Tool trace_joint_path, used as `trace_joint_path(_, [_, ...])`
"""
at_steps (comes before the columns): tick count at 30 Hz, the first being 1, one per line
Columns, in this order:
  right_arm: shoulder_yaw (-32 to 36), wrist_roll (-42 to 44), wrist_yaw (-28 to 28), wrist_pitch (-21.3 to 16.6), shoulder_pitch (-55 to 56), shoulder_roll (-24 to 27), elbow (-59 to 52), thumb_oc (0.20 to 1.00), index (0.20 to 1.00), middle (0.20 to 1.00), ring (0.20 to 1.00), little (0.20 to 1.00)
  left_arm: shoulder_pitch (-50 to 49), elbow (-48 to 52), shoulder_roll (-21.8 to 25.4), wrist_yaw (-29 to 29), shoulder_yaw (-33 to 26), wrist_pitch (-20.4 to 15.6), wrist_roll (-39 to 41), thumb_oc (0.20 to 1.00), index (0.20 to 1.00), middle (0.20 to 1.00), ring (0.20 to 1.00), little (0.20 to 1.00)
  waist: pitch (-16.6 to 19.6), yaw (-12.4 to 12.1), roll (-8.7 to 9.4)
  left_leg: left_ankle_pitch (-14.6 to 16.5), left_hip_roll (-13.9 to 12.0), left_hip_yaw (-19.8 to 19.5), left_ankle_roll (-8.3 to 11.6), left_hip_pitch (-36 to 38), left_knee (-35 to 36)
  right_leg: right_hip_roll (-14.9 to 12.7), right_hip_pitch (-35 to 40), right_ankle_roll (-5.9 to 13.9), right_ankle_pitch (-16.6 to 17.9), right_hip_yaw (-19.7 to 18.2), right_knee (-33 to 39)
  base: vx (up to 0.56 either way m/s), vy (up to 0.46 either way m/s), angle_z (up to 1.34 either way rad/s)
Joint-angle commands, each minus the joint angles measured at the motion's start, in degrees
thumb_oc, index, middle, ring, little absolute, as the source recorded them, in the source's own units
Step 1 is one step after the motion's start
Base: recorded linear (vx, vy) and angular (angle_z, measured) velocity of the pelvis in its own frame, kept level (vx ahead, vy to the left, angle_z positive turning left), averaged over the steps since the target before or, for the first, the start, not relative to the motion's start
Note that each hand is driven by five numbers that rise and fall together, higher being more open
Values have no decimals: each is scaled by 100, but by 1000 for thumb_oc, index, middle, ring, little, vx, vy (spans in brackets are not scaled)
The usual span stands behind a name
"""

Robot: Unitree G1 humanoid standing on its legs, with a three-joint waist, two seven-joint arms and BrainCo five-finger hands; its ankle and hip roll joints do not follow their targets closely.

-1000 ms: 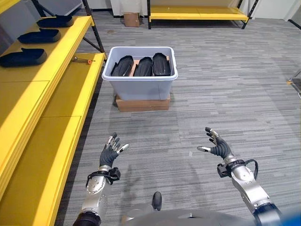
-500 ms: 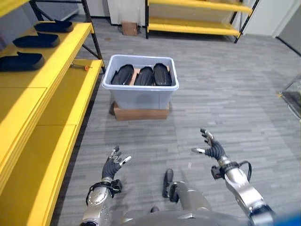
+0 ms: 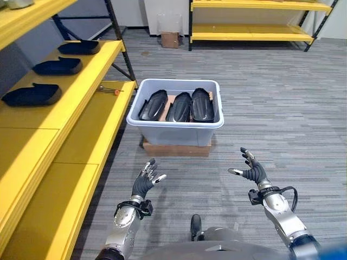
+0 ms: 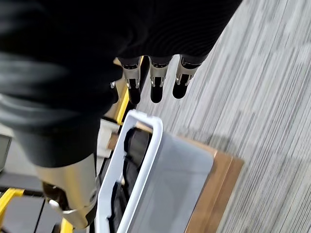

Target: Move parts from the plastic box to the shelf.

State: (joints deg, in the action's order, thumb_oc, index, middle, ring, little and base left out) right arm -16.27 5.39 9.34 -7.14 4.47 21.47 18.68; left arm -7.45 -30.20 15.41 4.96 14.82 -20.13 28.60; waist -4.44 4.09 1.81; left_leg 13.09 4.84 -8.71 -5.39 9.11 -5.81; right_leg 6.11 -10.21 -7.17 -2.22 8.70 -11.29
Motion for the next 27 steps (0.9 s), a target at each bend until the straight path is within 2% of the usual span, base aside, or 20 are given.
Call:
trace_joint_path(1, [112,4,115,-224,49,124,-263,1000,1000,1000,1000,1000,-100,245,30,122,-10,-202,49,1000,1000,1000,1000,1000,186,-38,88,-757,459,333,-4,118,178,-215,145,693,569,-6,294,274,-162,16])
trace_joint_path(3, [153,13,121,-272,124,132,-246,1000,1000,1000,1000,1000,-66,284,11,51,-34,-270,108,1000,1000,1000,1000,1000,264,9,20,-1091,389,467,137,100,-122,-128,262,586,428,44,365,230,-163,9])
trace_joint_path(4, [182,38,139,-321,162,150,-227,1000,1000,1000,1000,1000,-15,273,24,43,-62,-278,106,1000,1000,1000,1000,1000,294,36,-11,-1464,288,706,291,-39,-505,-95,399,510,346,91,457,171,-169,8])
trace_joint_path(5, [210,64,140,-357,194,177,-230,1000,1000,1000,1000,1000,54,329,48,-28,-70,-233,74,1000,1000,1000,1000,1000,288,48,12,-1646,200,992,388,-282,-1113,-142,519,459,288,131,517,139,-166,18])
trace_joint_path(6, [214,52,155,-361,210,186,-244,1000,1000,1000,1000,1000,89,347,59,-71,-81,-201,87,1000,1000,1000,1000,1000,270,37,38,-1728,156,1107,433,-493,-1436,-179,584,439,278,135,549,100,-170,26])
trace_joint_path(7, [224,51,188,-350,222,211,-255,1000,1000,1000,1000,1000,165,375,84,-146,-131,-116,131,1000,1000,1000,1000,1000,196,-19,130,-1705,-6,1364,449,-988,-1860,-287,751,426,258,98,606,73,-121,21])
trace_joint_path(9, [215,64,207,-331,182,236,-232,1000,1000,1000,1000,1000,185,383,104,-196,-195,-122,147,1000,1000,1000,1000,1000,126,-53,172,-1563,-232,1604,406,-1198,-1720,-340,888,443,202,10,618,65,-44,-13])
trace_joint_path(10, [211,64,213,-323,172,238,-230,1000,1000,1000,1000,1000,185,381,105,-208,-206,-126,158,1000,1000,1000,1000,1000,116,-57,177,-1543,-259,1636,401,-1209,-1690,-346,905,447,194,-7,620,74,42,-32])
trace_joint_path(11, [195,69,221,-294,115,257,-206,1000,1000,1000,1000,1000,178,385,118,-264,-243,-123,249,1000,1000,1000,1000,1000,98,-45,199,-1579,-482,1818,426,-1283,-1359,-374,1002,474,161,-97,668,82,75,-31])
trace_joint_path(13, [172,91,239,-214,24,291,-185,1000,1000,1000,1000,1000,173,385,118,-366,-284,-88,390,1000,1000,1000,1000,1000,57,-65,209,-1688,-665,1893,479,-1370,-872,-397,1145,519,129,-242,751,100,140,-25])
trace_joint_path(15, [134,114,246,-182,-77,338,-112,1000,1000,1000,1000,1000,132,351,101,-374,-358,-123,497,1000,1000,1000,1000,1000,-2,-145,194,-2016,-912,1657,598,-1456,-93,-424,1314,567,58,-417,785,143,203,-45])
trace_joint_path(16, [150,110,186,-229,-84,380,-78,1000,1000,1000,1000,1000,65,375,103,-381,-415,-158,567,1000,1000,1000,1000,1000,-53,-204,180,-2246,-1126,1431,668,-1471,340,-463,1406,577,-9,-515,749,159,212,-63])
trace_joint_path(19, [199,164,112,-180,-25,473,-129,1000,1000,1000,1000,1000,4,337,80,-380,-529,-148,560,1000,1000,1000,1000,1000,-110,-209,169,-2541,-1486,1304,764,-1478,720,-535,1458,577,-117,-581,621,114,186,-49])
trace_joint_path(21, [257,188,80,-205,29,520,-128,1000,1000,1000,1000,1000,1,277,47,-393,-565,-170,514,1000,1000,1000,1000,1000,-142,-172,150,-2573,-1613,1340,801,-1456,795,-571,1455,572,-214,-557,495,84,219,-17])
trace_joint_path(22, [295,186,36,-233,53,545,-115,1000,1000,1000,1000,1000,34,177,11,-407,-566,-212,519,1000,1000,1000,1000,1000,-163,-134,118,-2495,-1648,1387,809,-1403,784,-591,1424,574,-297,-516,360,88,254,21])
trace_joint_path(25, [408,183,63,-298,168,578,-117,1000,1000,1000,1000,1000,110,43,-45,-436,-525,-221,501,1000,1000,1000,1000,1000,-202,-45,28,-2332,-1662,1506,856,-1279,720,-659,1284,582,-450,-391,28,94,326,-9])
trace_joint_path(27, [505,322,61,-295,255,569,-92,1000,1000,1000,1000,1000,159,-77,-62,-452,-483,-219,394,1000,1000,1000,1000,1000,-198,17,-10,-2219,-1562,1548,846,-1187,674,-727,1229,610,-447,-358,-48,114,403,4])
